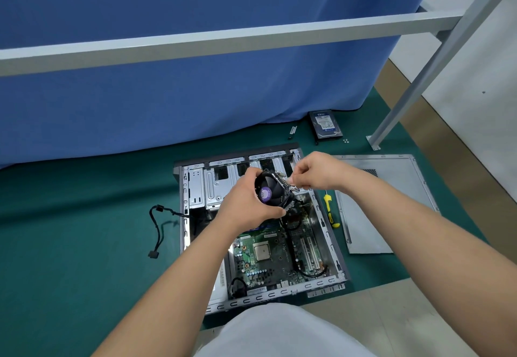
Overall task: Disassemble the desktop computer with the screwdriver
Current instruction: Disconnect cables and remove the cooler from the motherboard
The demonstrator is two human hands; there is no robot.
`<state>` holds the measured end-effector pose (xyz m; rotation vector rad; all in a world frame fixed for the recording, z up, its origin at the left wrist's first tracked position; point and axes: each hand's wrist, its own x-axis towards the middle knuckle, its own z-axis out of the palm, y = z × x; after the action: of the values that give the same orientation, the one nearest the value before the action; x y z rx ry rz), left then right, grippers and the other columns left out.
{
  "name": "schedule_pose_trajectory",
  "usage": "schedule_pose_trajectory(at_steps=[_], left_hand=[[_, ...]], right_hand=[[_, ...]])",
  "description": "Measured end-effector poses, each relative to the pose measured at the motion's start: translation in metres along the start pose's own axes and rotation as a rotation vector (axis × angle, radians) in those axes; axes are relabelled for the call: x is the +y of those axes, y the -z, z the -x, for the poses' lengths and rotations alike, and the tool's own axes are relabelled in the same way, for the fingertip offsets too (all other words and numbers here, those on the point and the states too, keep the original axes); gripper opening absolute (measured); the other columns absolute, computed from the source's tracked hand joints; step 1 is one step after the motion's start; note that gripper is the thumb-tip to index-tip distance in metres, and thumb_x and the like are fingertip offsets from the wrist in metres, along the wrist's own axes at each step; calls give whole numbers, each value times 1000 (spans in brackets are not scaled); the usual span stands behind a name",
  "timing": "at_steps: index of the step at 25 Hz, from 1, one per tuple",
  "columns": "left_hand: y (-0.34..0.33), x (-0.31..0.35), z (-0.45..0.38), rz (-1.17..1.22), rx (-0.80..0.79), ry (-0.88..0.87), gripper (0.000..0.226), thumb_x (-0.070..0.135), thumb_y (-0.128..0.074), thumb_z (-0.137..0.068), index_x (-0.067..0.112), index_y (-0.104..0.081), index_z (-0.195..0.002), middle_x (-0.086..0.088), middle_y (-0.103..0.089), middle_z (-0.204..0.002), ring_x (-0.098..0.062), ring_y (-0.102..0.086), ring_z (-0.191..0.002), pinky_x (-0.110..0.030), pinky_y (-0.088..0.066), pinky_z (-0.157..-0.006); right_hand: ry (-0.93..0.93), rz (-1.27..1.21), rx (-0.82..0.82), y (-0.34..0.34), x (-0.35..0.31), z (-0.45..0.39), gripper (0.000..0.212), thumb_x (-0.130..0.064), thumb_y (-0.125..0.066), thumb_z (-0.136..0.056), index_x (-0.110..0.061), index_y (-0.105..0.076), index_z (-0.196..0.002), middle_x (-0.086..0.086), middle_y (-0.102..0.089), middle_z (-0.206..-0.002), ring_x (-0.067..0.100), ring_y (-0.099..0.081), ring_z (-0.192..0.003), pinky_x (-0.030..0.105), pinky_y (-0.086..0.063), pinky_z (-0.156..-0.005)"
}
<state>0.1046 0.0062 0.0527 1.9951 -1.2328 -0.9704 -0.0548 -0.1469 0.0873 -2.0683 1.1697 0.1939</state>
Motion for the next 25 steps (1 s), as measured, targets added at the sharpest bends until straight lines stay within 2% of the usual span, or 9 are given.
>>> schedule_pose_trajectory(at_steps=[2,4,7,11,13,15,18,21,25], left_hand=[[-1,0,1,20,5,-1,78,55,-89,-49,50,-39,-108,18,-63,-105,-6,-65,-83,-22,-50,-56],[-5,0,0,45,22,-5,78,57,-90,-51,47,-42,-111,18,-64,-107,-6,-66,-88,-29,-55,-69],[-12,1,-4,80,56,-8,78,58,-90,-52,46,-43,-114,21,-62,-108,-3,-64,-93,-34,-57,-81],[-20,10,-14,78,71,-42,83,63,-88,-52,43,-47,-121,16,-60,-116,-12,-60,-110,-38,-54,-94],[-20,16,-19,77,40,-32,79,73,-83,-52,48,-49,-119,15,-59,-118,-13,-56,-115,-35,-51,-95],[-15,19,-25,199,-11,18,56,77,-74,-65,54,-58,-113,21,-65,-115,-10,-60,-115,-31,-50,-93],[-8,15,-40,545,-125,183,22,43,-64,-94,48,-72,-114,17,-74,-111,-16,-66,-117,-46,-55,-101],[-11,9,-52,760,-205,285,33,15,-65,-97,40,-76,-116,5,-76,-114,-26,-65,-118,-55,-51,-106],[-18,12,-66,849,-322,337,46,21,-76,-88,48,-70,-125,0,-73,-125,-24,-60,-106,-46,-50,-103]], right_hand=[[-29,-158,-1,-5,5,0,19,-35,-79,-88,-18,-73,-91,-3,-68,-79,12,-59,-72,33,-55,-72],[-118,-407,-22,-11,12,3,23,-32,-78,-90,-20,-67,-106,0,-67,-96,17,-64,-81,39,-60,-79],[-286,-768,-213,-22,23,9,32,-36,-67,-98,-13,-64,-120,13,-72,-116,33,-74,-100,46,-61,-88],[-312,-1217,-234,-41,30,15,34,-27,-52,-106,2,-60,-123,27,-74,-103,36,-76,-90,41,-63,-75],[-308,-1282,-179,-45,36,14,33,-24,-52,-106,3,-62,-122,25,-75,-95,33,-76,-84,38,-63,-73],[-301,-1308,-159,-43,42,11,30,-21,-55,-103,3,-63,-119,26,-74,-98,33,-75,-87,38,-63,-75],[-315,-1309,-152,-36,52,5,24,-20,-59,-100,0,-64,-110,24,-73,-96,29,-74,-84,37,-62,-74],[-336,-1232,-204,-23,61,-7,18,-26,-59,-97,-9,-65,-99,17,-73,-89,26,-73,-77,33,-60,-67],[-382,-1172,-249,-9,71,-27,23,-35,-55,-98,-16,-64,-90,9,-69,-78,20,-68,-66,26,-55,-57]])
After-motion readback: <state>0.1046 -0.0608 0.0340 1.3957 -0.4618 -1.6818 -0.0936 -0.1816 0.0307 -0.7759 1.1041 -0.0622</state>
